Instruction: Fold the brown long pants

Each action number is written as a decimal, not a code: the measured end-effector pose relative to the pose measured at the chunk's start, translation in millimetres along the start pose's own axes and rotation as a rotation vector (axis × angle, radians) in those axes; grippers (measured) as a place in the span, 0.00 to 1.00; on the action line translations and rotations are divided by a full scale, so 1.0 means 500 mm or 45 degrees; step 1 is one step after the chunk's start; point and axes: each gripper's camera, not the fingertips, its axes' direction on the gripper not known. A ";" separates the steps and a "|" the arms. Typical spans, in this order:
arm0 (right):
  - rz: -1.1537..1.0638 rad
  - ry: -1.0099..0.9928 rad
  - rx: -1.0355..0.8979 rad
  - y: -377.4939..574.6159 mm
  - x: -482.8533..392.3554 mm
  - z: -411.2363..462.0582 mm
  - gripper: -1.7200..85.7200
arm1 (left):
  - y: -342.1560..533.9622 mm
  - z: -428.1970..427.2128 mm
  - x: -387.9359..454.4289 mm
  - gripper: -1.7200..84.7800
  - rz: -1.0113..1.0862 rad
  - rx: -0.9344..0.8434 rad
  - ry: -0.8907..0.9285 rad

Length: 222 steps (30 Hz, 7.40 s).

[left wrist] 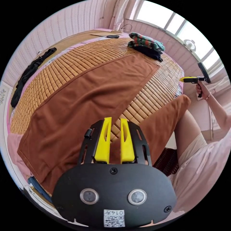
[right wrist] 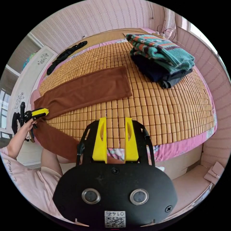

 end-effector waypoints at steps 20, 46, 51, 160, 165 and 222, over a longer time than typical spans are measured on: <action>0.524 -0.670 0.191 0.227 0.184 0.089 0.05 | 0.286 0.114 0.236 0.03 0.163 -0.269 -0.289; 0.416 -0.270 0.010 0.233 0.201 0.126 0.03 | 0.442 0.197 0.179 0.01 -0.230 -0.044 -0.057; 0.403 -0.204 0.021 0.211 0.178 0.100 0.03 | 0.479 0.191 0.154 0.01 -0.343 0.015 -0.005; 0.164 -0.001 0.249 -0.208 -0.160 0.009 0.01 | 0.640 0.157 -0.455 0.03 -1.306 0.643 -0.436; 0.709 -0.071 0.124 0.128 0.048 -0.004 0.06 | 0.885 0.172 -0.337 0.11 -1.624 0.621 -0.371; 0.304 -0.348 0.281 -0.385 -0.038 0.111 0.16 | 0.797 0.168 -0.576 0.13 -1.634 0.937 -0.123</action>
